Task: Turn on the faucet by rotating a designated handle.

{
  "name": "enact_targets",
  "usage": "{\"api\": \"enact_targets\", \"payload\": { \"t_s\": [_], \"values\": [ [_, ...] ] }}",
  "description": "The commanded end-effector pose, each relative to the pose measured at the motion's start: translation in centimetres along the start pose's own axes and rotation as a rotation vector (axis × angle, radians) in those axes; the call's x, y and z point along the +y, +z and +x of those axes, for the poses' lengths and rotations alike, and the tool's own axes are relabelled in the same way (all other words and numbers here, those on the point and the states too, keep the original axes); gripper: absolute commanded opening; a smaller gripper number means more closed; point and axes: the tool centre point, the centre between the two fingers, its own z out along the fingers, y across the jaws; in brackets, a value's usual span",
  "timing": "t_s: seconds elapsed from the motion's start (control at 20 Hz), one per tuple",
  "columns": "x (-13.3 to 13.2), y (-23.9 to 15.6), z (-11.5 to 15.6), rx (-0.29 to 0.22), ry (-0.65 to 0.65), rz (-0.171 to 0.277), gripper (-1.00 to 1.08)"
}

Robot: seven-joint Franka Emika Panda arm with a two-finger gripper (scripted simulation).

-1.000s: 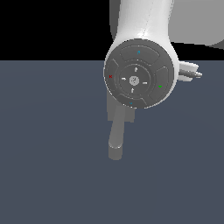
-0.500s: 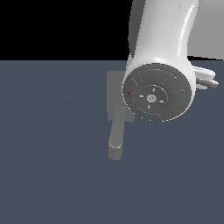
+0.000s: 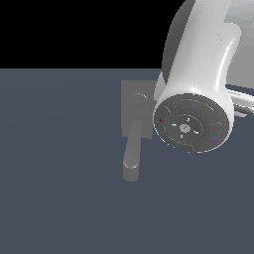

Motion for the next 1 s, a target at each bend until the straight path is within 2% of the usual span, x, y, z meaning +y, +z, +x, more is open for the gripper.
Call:
{"api": "enact_targets", "payload": {
  "t_s": [0.0, 0.05, 0.95],
  "values": [
    [5.8, -1.0, 1.2, 0.023, -0.195, -0.398, -1.00],
    [5.7, -1.1, 0.5, 0.002, -0.180, -0.387, -1.00],
    [3.0, -0.2, 6.9, 0.023, -0.196, -0.398, -1.00]
  ]
}}
